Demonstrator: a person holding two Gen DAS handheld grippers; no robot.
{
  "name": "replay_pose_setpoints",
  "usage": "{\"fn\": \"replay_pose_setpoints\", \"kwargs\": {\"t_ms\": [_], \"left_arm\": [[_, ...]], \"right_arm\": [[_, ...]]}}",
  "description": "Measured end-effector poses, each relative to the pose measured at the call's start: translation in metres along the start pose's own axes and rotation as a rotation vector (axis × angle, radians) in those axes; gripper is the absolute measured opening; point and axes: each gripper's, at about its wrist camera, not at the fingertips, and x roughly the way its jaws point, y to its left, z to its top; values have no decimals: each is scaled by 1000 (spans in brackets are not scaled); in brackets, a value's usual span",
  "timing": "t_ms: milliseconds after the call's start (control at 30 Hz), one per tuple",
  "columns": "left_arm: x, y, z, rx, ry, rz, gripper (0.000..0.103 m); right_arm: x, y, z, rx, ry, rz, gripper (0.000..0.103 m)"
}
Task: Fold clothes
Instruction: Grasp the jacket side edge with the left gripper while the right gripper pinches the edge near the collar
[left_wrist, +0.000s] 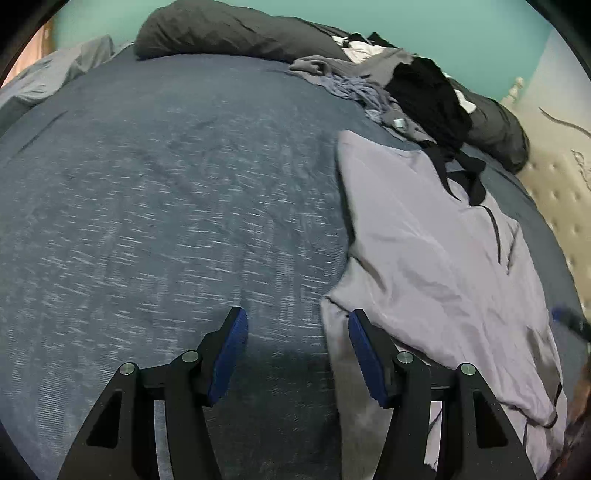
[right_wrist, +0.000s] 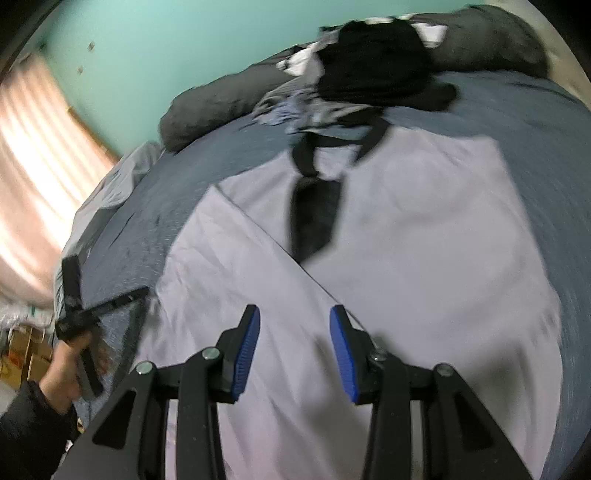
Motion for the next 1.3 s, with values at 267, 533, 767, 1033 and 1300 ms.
{"fn": "replay_pose_setpoints", "kwargs": {"t_ms": [267, 533, 767, 1033, 1300], "left_arm": [[12, 8, -1, -39, -37, -61, 62], [16, 5, 6, -9, -39, -85, 47], [19, 5, 2, -23, -28, -144, 31], [19, 9, -2, -33, -19, -185, 20], [23, 9, -7, -41, -7, -209, 11]], "right_arm": [[81, 57, 88, -129, 131, 26, 40], [160, 113, 149, -215, 199, 34, 40], [225, 148, 176, -267, 256, -3, 40], [261, 147, 179, -273, 327, -12, 39], [245, 133, 180, -258, 253, 39, 1]]}}
